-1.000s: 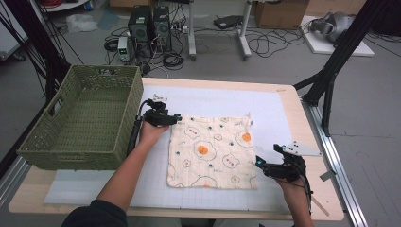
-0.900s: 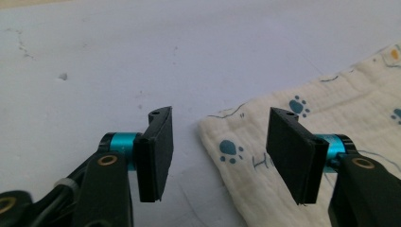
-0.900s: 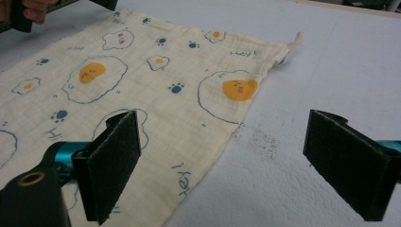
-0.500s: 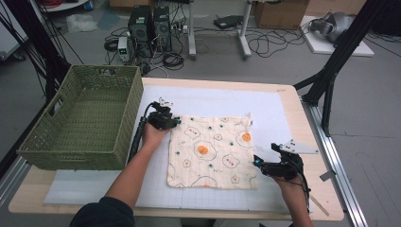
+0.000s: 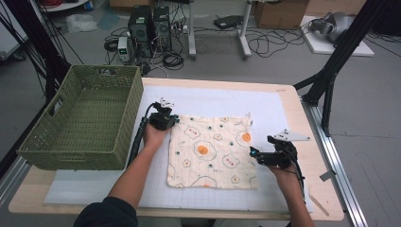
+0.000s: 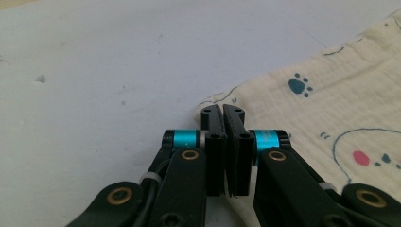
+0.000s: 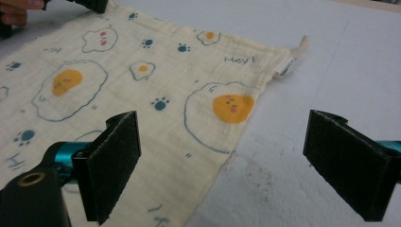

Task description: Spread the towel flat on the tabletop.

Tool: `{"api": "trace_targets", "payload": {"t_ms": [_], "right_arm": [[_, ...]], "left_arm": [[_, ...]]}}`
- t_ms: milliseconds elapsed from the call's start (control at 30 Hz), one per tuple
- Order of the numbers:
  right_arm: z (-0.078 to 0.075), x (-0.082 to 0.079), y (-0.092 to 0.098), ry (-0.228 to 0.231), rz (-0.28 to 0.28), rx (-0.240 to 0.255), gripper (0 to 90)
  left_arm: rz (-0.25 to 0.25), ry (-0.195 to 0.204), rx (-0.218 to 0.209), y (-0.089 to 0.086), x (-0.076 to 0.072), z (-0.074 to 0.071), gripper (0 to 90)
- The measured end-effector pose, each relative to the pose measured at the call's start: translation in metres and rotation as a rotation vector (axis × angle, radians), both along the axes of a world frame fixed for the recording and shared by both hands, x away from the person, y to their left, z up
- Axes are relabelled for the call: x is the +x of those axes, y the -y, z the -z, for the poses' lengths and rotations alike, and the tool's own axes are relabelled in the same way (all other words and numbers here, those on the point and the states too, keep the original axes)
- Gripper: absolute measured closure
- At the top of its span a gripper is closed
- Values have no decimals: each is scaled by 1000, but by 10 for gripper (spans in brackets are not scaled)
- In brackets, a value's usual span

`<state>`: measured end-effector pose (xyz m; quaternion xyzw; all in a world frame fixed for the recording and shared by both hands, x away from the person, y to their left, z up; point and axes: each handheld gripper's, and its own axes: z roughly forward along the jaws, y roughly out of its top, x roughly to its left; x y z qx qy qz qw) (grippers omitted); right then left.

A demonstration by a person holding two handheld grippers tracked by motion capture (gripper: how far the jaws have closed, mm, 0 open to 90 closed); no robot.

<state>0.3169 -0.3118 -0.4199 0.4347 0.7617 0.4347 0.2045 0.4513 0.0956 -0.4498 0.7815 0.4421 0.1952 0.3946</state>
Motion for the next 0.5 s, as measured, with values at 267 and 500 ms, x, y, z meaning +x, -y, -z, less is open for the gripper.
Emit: {"api": "trace_targets", "payload": {"t_ms": [267,500], "right_arm": [[-12,46,-12,-28,-16,-49,112],[-8,82,-20,-64,-23,-80,153]], "left_arm": [[-7,-19,-33,-3,1,0,871],[-7,-29,-54,-5,1,1,871]]}}
